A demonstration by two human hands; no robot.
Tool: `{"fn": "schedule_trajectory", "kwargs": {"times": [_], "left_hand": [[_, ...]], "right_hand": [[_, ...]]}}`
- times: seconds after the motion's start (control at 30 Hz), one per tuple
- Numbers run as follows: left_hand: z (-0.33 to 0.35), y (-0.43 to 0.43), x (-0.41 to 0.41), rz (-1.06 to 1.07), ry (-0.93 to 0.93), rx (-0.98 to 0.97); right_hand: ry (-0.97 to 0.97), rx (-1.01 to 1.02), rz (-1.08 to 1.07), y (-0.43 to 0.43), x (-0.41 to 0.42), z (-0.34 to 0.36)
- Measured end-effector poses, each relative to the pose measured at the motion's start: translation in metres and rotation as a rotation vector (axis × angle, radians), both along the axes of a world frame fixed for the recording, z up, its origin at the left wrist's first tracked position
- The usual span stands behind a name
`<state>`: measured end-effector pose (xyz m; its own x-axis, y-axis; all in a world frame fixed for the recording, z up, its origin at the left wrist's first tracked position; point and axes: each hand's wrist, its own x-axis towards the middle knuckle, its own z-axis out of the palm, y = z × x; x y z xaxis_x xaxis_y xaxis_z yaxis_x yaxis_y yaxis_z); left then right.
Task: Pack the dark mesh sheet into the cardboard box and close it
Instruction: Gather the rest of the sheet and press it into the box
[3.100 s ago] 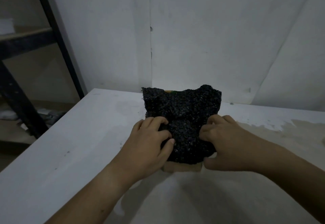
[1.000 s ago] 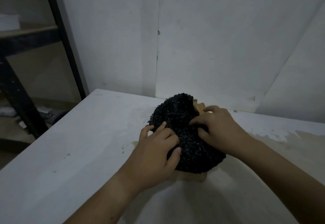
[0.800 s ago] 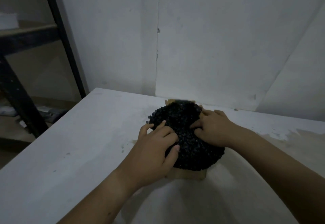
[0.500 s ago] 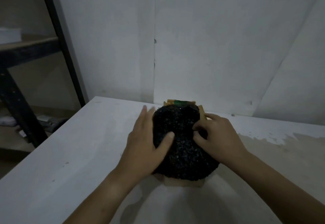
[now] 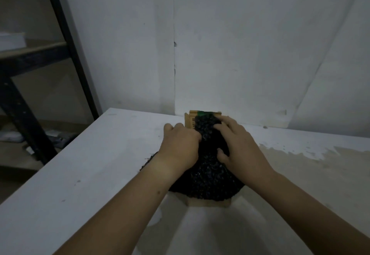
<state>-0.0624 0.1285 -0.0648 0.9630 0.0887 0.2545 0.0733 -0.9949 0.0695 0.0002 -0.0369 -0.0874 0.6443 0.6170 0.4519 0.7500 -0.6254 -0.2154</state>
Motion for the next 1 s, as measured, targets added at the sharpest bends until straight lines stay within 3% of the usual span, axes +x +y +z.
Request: {"fn": "schedule_trajectory", "kwargs": {"times": [0.1, 0.17, 0.27, 0.4, 0.47, 0.57, 0.77, 1.0], "left_hand": [[-0.004, -0.003, 0.010, 0.052, -0.023, -0.035], [-0.008, -0.002, 0.012, 0.044, -0.115, -0.123], [-0.014, 0.004, 0.005, 0.005, -0.186, -0.278], [-0.014, 0.015, -0.011, -0.146, -0.193, -0.536], [-0.013, 0.020, -0.018, -0.225, -0.191, -0.397], [-0.016, 0.022, -0.023, -0.264, -0.047, -0.192], [-0.013, 0.020, -0.024, -0.218, -0.013, -0.086], [0.001, 0.005, -0.003, -0.089, 0.333, -0.095]], "right_hand": [[0.073, -0.030, 0.018, 0.002, 0.001, 0.001], [0.021, -0.079, 0.029, 0.001, 0.000, 0.000], [-0.097, -0.115, 0.022, 0.001, 0.000, 0.000], [-0.066, -0.160, 0.091, 0.002, 0.004, 0.000], [-0.069, -0.204, 0.121, 0.002, 0.007, -0.001], [-0.066, -0.263, 0.130, 0.005, 0.010, 0.002], [-0.033, -0.223, 0.170, 0.004, 0.007, 0.001], [0.002, -0.128, 0.138, 0.003, 0.005, 0.002]]}}
